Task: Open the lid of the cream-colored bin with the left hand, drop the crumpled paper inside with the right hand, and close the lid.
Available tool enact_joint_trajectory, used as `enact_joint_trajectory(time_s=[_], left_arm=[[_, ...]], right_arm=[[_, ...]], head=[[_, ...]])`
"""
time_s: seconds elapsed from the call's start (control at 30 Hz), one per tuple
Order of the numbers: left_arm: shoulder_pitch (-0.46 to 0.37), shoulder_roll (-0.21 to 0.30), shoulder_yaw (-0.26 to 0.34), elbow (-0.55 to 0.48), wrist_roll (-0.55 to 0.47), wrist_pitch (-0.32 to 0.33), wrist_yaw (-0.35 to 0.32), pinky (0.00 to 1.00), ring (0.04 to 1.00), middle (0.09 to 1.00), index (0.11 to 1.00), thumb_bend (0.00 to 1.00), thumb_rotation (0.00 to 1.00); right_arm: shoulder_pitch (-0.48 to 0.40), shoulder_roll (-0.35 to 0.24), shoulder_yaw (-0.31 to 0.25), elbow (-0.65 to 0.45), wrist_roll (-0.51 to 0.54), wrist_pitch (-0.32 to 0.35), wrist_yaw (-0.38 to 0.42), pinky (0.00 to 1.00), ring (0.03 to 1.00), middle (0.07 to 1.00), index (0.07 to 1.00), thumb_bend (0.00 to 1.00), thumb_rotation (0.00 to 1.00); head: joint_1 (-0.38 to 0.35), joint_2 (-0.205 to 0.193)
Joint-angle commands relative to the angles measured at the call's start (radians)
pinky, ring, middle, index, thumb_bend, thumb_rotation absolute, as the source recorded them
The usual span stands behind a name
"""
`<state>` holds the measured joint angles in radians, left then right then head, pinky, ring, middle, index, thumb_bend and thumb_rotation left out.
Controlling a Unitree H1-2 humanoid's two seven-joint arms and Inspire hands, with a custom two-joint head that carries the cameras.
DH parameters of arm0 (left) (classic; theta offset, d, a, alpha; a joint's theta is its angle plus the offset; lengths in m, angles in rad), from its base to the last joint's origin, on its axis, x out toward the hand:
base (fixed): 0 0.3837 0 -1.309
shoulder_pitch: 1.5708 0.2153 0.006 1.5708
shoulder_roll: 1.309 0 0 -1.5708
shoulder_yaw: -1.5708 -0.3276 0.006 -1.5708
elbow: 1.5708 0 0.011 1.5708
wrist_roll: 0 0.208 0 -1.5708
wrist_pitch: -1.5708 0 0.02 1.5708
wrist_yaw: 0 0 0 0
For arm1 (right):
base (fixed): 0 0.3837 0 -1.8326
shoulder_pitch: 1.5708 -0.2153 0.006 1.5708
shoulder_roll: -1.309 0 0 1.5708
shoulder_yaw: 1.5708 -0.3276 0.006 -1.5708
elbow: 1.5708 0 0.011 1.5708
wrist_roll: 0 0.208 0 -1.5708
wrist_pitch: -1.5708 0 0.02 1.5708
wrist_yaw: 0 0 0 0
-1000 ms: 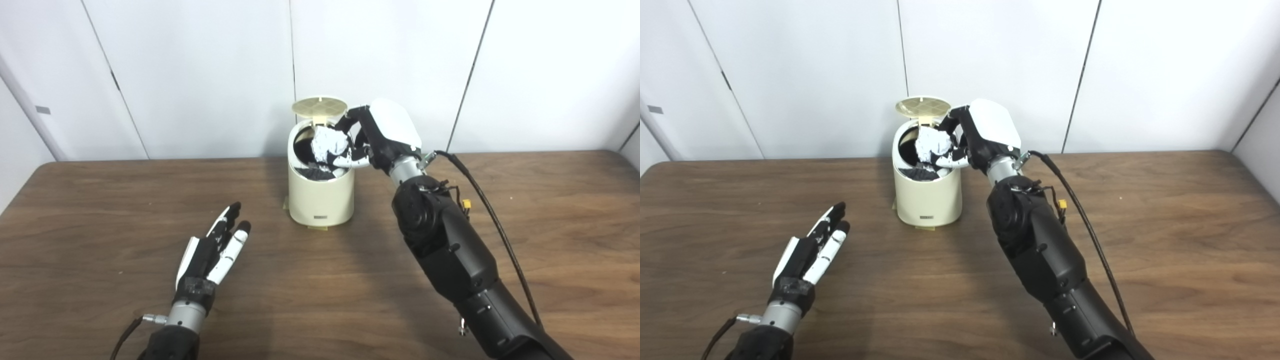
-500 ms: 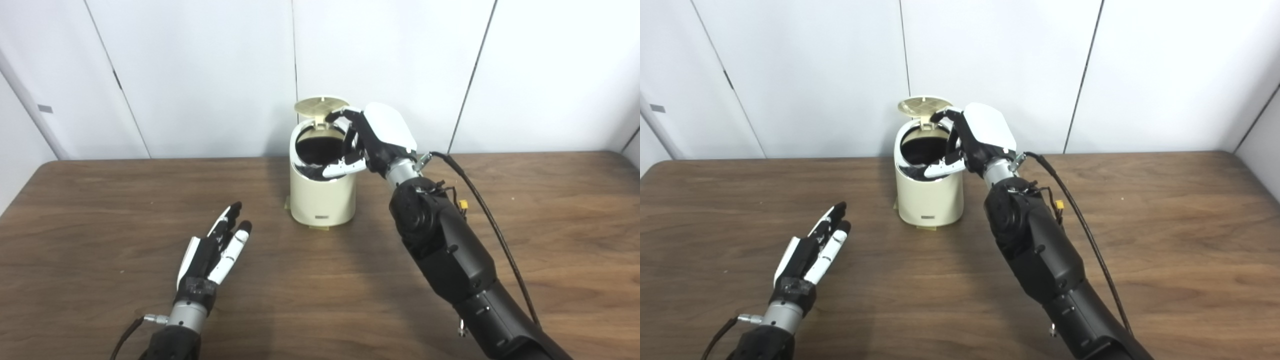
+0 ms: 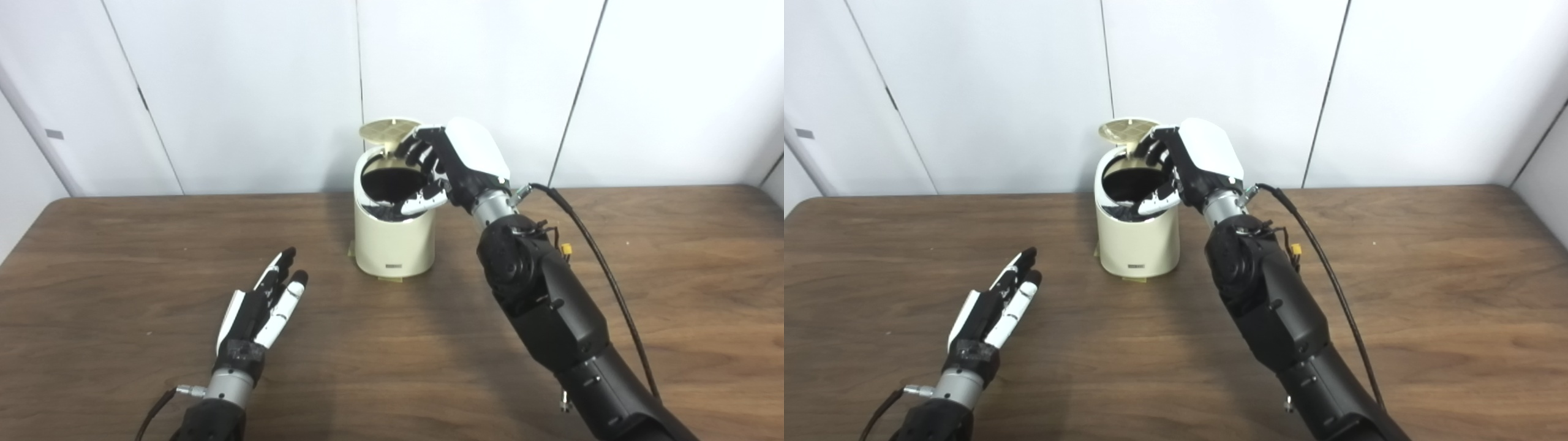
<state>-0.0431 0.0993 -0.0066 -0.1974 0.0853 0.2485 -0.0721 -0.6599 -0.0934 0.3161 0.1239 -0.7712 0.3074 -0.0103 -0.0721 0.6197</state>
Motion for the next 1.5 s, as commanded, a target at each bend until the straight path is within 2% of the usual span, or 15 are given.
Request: enact_joint_trajectory(time_s=[0.0, 0.1, 0.3, 0.6, 0.63, 0.7, 0.77, 0.8, 0.83, 0.9, 0.93, 1.03, 1.2, 1.37, 1.47], left_arm=[[-0.032, -0.002, 0.002, -0.012, -0.002, -0.023, 0.009, 1.0, 1.0, 0.983, 0.997, 0.57, 0.73], [-0.031, 0.0, 0.001, -0.008, 0.002, -0.028, 0.01, 1.0, 1.0, 0.984, 0.994, 0.57, 0.73], [-0.03, 0.001, 0.0, -0.008, 0.006, -0.028, 0.011, 1.0, 1.0, 0.983, 0.989, 0.57, 0.73], [-0.034, 0.001, 0.005, -0.004, -0.003, -0.03, 0.009, 1.0, 1.0, 0.983, 0.99, 0.57, 0.73], [-0.035, 0.001, 0.005, -0.003, -0.004, -0.031, 0.009, 1.0, 1.0, 0.984, 0.992, 0.57, 0.73], [-0.036, 0.001, 0.006, -0.001, -0.007, -0.032, 0.008, 1.0, 1.0, 0.984, 0.991, 0.56, 0.72], [-0.039, 0.002, 0.008, 0.003, -0.011, -0.035, 0.006, 1.0, 1.0, 0.986, 0.994, 0.56, 0.72], [-0.04, 0.003, 0.008, 0.005, -0.011, -0.037, 0.006, 1.0, 1.0, 0.985, 0.994, 0.56, 0.72], [-0.042, 0.005, 0.008, 0.006, -0.009, -0.037, 0.006, 1.0, 1.0, 0.983, 0.994, 0.56, 0.72], [-0.045, 0.007, 0.009, 0.003, -0.008, -0.033, 0.006, 1.0, 1.0, 0.982, 0.99, 0.56, 0.73], [-0.047, 0.007, 0.011, 0.003, -0.011, -0.031, 0.005, 1.0, 1.0, 0.983, 0.99, 0.56, 0.73], [-0.049, 0.009, 0.015, 0.001, -0.017, -0.028, 0.002, 1.0, 1.0, 0.983, 0.995, 0.56, 0.73], [-0.051, 0.008, 0.02, 0.003, -0.026, -0.028, -0.001, 1.0, 1.0, 0.983, 0.998, 0.56, 0.72], [-0.056, 0.012, 0.028, 0.003, -0.032, -0.03, -0.002, 1.0, 1.0, 0.983, 0.99, 0.55, 0.72], [-0.059, 0.016, 0.037, -0.001, -0.046, -0.021, -0.007, 1.0, 1.0, 0.99, 0.993, 0.54, 0.7]], right_arm=[[-0.036, -0.011, -0.015, -0.013, -0.004, -0.039, -0.044, 0.38, 0.385, 0.524, 0.504, 0.52, 0.0], [-0.031, -0.011, -0.018, -0.01, 0.003, -0.058, -0.067, 0.37, 0.377, 0.519, 0.506, 0.51, 0.0], [-0.022, -0.016, -0.025, -0.04, -0.004, -0.055, -0.075, 0.37, 0.373, 0.512, 0.511, 0.51, 0.0], [0.02, -0.062, -0.056, -0.152, 0.018, -0.06, -0.039, 0.4, 0.381, 0.506, 0.514, 0.52, 0.0], [0.027, -0.069, -0.061, -0.167, 0.02, -0.06, -0.034, 0.45, 0.382, 0.502, 0.513, 0.52, 0.0], [0.037, -0.079, -0.07, -0.186, 0.02, -0.061, -0.031, 0.48, 0.382, 0.497, 0.513, 0.52, 0.0], [0.053, -0.09, -0.084, -0.201, 0.019, -0.068, -0.039, 0.41, 0.38, 0.497, 0.514, 0.52, 0.0], [0.061, -0.096, -0.092, -0.208, 0.02, -0.07, -0.043, 0.43, 0.379, 0.496, 0.515, 0.52, 0.0], [0.069, -0.1, -0.102, -0.217, 0.021, -0.063, -0.042, 0.48, 0.376, 0.492, 0.518, 0.52, 0.0], [0.087, -0.104, -0.128, -0.239, 0.036, -0.042, -0.032, 0.5, 0.377, 0.489, 0.516, 0.52, 0.0], [0.093, -0.105, -0.139, -0.247, 0.043, -0.037, -0.028, 0.45, 0.38, 0.493, 0.511, 0.52, 0.0], [0.111, -0.107, -0.177, -0.255, 0.068, -0.035, -0.031, 0.39, 0.382, 0.497, 0.503, 0.52, 0.0], [0.138, -0.116, -0.221, -0.248, 0.093, -0.044, -0.044, 0.37, 0.392, 0.502, 0.493, 0.52, 0.0], [0.199, -0.096, -0.284, -0.277, 0.173, 0.006, -0.019, 0.38, 0.405, 0.491, 0.503, 0.52, 0.0], [0.242, -0.068, -0.34, -0.306, 0.267, 0.079, 0.015, 0.43, 0.443, 0.481, 0.518, 0.52, 0.0]], head=[[-0.001, 0.001], [-0.001, 0.001], [-0.001, 0.001], [-0.004, -0.001], [-0.004, -0.001], [-0.003, -0.002], [-0.003, -0.003], [-0.004, -0.004], [-0.005, -0.004], [-0.008, -0.004], [-0.008, -0.003], [-0.008, -0.004], [-0.009, -0.003], [-0.01, 0.0], [-0.016, 0.003]])
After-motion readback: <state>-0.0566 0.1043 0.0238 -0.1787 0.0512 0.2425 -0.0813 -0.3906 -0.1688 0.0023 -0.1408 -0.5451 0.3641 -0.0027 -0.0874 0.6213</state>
